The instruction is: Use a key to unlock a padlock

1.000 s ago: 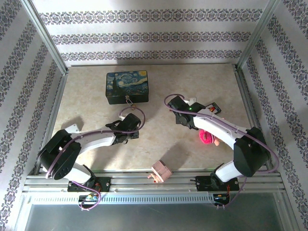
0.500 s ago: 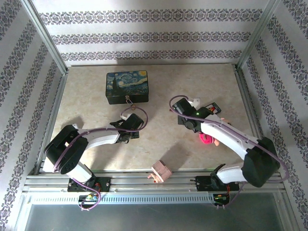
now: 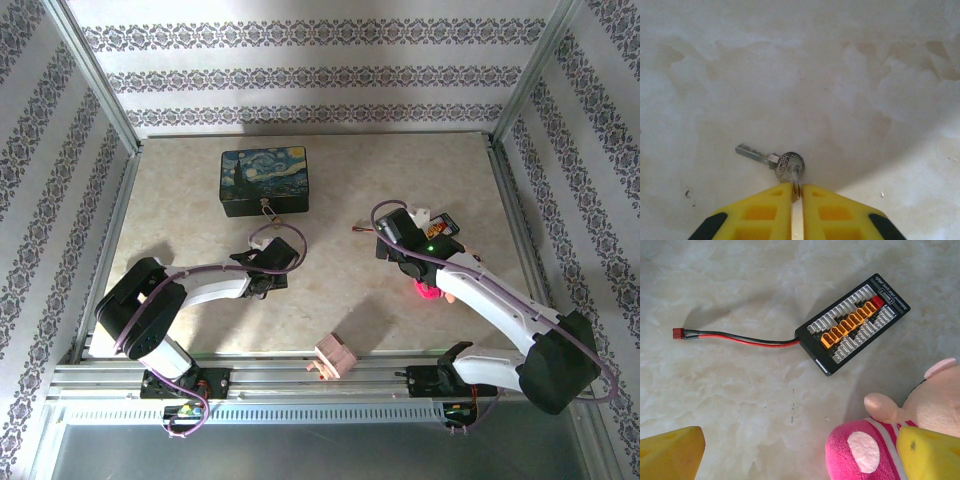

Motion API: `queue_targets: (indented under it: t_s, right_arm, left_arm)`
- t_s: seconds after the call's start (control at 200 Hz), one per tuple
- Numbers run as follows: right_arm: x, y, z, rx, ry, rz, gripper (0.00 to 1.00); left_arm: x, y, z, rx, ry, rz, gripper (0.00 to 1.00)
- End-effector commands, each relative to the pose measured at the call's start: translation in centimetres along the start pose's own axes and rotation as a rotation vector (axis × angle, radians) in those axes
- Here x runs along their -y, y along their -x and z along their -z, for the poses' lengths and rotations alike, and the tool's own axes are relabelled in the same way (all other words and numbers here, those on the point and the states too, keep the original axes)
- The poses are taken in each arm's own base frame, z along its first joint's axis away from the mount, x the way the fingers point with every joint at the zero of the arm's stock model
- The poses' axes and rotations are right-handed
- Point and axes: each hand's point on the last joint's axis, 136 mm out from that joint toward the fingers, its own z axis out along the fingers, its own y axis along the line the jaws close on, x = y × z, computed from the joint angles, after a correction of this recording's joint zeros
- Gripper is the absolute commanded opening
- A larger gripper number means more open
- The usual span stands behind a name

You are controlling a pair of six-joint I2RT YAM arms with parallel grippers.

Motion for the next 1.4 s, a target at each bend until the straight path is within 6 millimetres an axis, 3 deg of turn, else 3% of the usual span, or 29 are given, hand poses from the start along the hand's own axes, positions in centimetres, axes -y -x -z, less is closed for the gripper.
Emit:
queue_targets:
  t_s: [0.0, 0.305, 0.565, 0.87, 1.019, 1.284, 1.394]
  right_arm:
    - [0.1, 0.0, 0.0, 0.002, 0.01, -0.027, 0.98]
    - [-0.6, -0.2, -0.5, -0.017, 0.026, -0.044, 0.98]
    - [-3.1, -1.4, -1.2, -0.094, 0.131, -0.068, 0.98]
    - [-7.4, -3.4, -1.0, -0.243, 0.347, -0.146, 0.98]
    - [-9.7, -4.3, -0.9, -0.299, 0.46, -0.187, 0.89]
    - [-9.6, -4.6, -1.1, -0.292, 0.447, -0.169, 0.77]
    - [-10.3, -4.6, -0.8, -0.269, 0.482, -0.121, 0.62]
  left_arm:
    - [0.3, -0.7, 0.3, -0.036, 0.002, -0.022, 0.08]
    - [0.2, 0.0, 1.3, -0.002, -0.005, -0.053, 0.0]
    - [5.2, 1.3, 3.1, 0.043, -0.27, -0.156, 0.0]
    - [7.3, 2.2, 5.5, 0.05, -0.338, -0.416, 0.0]
    - [7.9, 2.2, 5.9, 0.057, -0.373, -0.431, 0.0]
    - [9.6, 2.8, 6.5, 0.06, -0.437, -0.41, 0.0]
    - [10.3, 3.0, 7.0, 0.055, -0.461, -0.42, 0.0]
